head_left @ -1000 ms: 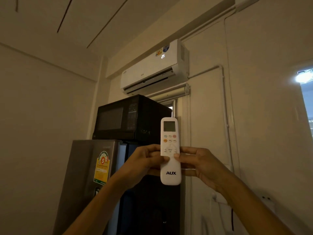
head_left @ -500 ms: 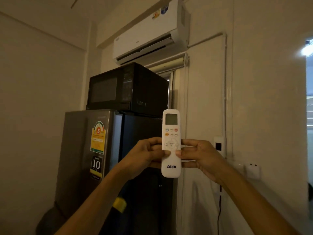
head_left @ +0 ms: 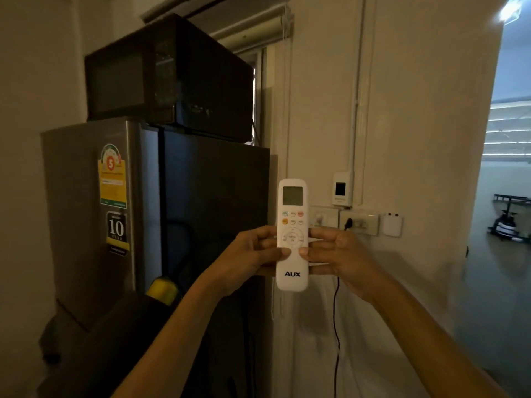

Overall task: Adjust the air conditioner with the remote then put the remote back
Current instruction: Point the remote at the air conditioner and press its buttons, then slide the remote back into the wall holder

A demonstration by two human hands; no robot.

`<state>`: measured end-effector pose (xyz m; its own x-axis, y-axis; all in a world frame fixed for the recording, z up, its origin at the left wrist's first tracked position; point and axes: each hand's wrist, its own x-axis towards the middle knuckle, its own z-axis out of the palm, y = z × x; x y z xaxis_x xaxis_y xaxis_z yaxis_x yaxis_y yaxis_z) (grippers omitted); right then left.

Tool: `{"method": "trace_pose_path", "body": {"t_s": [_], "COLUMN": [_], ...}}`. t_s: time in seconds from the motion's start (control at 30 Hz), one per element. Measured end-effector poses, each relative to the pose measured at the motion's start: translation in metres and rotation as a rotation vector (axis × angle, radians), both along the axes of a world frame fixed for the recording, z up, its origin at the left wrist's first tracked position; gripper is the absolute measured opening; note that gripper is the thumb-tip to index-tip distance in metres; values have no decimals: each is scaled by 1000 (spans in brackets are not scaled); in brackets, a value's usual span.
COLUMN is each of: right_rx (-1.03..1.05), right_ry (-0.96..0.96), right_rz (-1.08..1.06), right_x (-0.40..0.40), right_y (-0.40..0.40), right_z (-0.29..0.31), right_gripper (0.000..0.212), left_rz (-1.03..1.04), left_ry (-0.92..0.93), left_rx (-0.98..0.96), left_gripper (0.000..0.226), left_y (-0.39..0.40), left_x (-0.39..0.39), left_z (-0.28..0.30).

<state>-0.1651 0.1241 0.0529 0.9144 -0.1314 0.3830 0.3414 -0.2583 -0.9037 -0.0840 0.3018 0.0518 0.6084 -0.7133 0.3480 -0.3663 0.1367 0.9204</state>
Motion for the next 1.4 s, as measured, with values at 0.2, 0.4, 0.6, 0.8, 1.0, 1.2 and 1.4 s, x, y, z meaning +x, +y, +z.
{"method": "trace_pose_path", "body": {"t_s": [0.2, 0.4, 0.6, 0.8, 1.0, 1.2, 1.4], "right_rx": [33, 61, 70, 83, 60, 84, 41], "right_ry": [54, 84, 27, -4, -76, -91, -143], "right_rz": [-87, -167, -214, -248, -328, -428, -513], "right_x": [17, 43, 63, 83, 93, 100, 108], "right_y": [-53, -135, -233, -321, -389, -426, -435], "right_z": [-35, -54, -38, -21, -8, 0, 7], "right_gripper": [48, 48, 42, 37, 32, 38, 45], "left_rz": [-2, 28, 69, 61, 229, 388, 522], "left_ry": [29, 28, 45, 82, -165, -415, -507], "left_rx": [47, 60, 14, -14, -89, -162, -177], "left_gripper": [42, 31, 32, 31, 50, 67, 78], "left_y": [-62, -150, -248, -354, -438, -492, -522], "left_x": [26, 60, 94, 124, 124, 114, 129], "left_z": [-35, -57, -68, -74, -89, -111, -123]}}
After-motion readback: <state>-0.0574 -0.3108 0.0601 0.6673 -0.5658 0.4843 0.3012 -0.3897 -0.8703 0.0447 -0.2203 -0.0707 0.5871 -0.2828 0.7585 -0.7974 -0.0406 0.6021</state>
